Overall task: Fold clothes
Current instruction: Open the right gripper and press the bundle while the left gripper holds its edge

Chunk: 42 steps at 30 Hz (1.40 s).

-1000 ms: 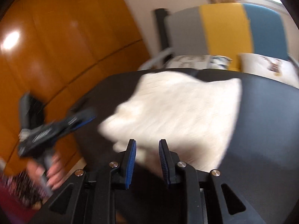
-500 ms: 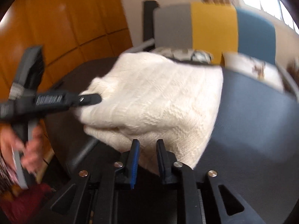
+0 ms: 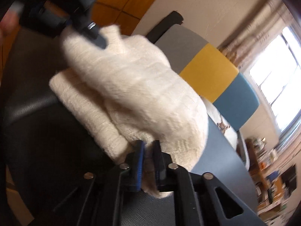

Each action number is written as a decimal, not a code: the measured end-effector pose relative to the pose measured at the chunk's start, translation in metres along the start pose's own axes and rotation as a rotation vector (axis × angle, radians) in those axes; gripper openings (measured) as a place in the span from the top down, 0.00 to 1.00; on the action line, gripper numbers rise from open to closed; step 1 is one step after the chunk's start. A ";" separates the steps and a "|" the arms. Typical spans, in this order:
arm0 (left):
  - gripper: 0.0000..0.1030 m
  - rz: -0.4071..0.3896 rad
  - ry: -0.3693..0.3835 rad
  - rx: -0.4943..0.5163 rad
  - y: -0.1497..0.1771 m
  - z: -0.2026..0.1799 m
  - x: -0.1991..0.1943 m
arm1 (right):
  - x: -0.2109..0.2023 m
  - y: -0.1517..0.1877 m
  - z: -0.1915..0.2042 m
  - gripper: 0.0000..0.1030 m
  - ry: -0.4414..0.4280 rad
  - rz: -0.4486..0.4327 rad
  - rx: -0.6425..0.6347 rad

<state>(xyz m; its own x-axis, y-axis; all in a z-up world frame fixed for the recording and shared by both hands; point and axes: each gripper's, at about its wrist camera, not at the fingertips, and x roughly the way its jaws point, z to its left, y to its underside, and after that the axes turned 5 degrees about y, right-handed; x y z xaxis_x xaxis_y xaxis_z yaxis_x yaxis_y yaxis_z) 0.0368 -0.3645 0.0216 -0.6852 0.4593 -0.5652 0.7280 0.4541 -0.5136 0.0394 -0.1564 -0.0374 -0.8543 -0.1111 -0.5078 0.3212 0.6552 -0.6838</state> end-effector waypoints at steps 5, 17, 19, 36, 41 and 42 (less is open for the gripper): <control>0.92 0.009 -0.061 0.046 0.009 -0.005 0.007 | -0.015 0.006 -0.025 1.00 0.076 -0.023 0.029; 0.92 0.036 0.045 -0.145 0.012 0.023 0.015 | 0.001 0.010 -0.025 0.74 -0.215 0.041 0.164; 0.92 0.033 0.071 -0.146 0.005 0.018 0.011 | 0.006 0.007 -0.017 0.74 -0.159 0.048 0.115; 0.94 0.115 0.138 -0.268 0.019 0.047 0.022 | 0.004 0.047 -0.011 1.00 0.017 0.144 -0.007; 0.94 0.121 0.178 -0.304 0.028 0.061 0.019 | -0.002 0.050 -0.047 1.00 -0.052 0.157 0.159; 0.94 0.118 0.170 -0.268 0.028 0.056 0.018 | -0.002 0.040 -0.048 0.97 -0.078 0.137 0.168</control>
<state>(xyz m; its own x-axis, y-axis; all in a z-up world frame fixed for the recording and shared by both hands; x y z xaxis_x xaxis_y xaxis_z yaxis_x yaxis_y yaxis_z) 0.0458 -0.3863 -0.0388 -0.6066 0.6310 -0.4836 0.7866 0.5644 -0.2503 0.0348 -0.0942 -0.0388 -0.7659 -0.0915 -0.6364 0.5012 0.5350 -0.6801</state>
